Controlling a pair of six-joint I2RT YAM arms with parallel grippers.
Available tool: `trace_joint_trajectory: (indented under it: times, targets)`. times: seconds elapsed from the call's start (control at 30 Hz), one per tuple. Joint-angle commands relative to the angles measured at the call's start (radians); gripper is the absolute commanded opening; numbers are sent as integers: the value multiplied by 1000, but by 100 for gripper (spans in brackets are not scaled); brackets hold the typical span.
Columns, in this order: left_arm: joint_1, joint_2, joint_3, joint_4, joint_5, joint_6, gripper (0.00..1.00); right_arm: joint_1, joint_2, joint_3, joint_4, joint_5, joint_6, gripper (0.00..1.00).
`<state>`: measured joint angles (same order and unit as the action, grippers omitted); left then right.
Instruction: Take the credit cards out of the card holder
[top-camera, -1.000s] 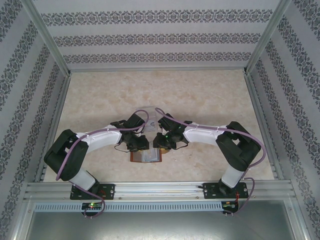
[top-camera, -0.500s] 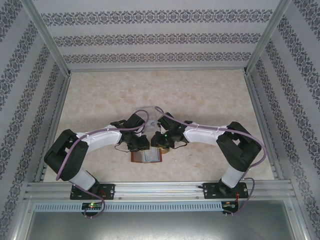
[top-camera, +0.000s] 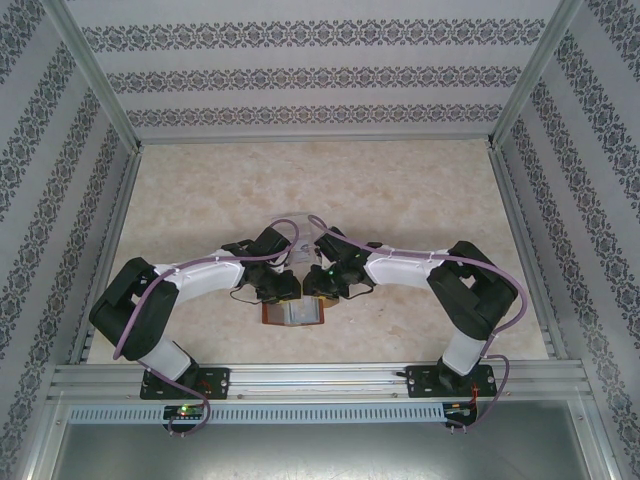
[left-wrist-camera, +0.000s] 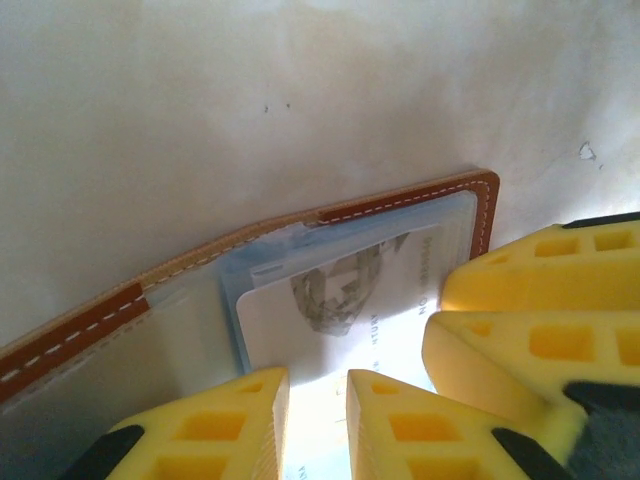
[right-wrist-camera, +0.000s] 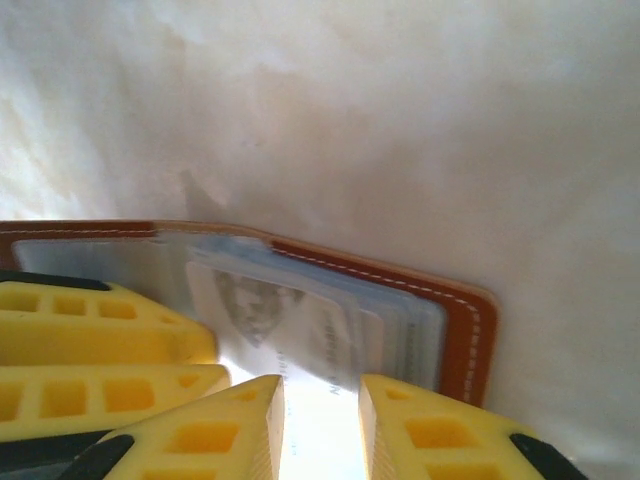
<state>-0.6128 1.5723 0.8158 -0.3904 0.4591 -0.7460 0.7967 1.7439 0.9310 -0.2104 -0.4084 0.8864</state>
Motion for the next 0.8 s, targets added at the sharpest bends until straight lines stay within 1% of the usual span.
trace_joint_trajectory:
  times: [0.0, 0.27, 0.4, 0.5, 0.77]
  targets:
    - [10, 3, 16, -69, -40, 24, 25, 5, 25, -6, -76, 59, -28, 28]
    - [10, -7, 14, -61, -31, 24, 27, 4, 5, -1, -106, 79, -38, 28]
    - [10, -2, 12, -15, 6, 12, 26, 4, -32, 12, -109, 78, -33, 28]
    - [10, 3, 8, 15, 30, 3, 27, 5, -54, 21, -112, 73, -29, 28]
    - [10, 4, 6, 22, 35, 6, 27, 5, -74, 31, -77, 29, -9, 28]
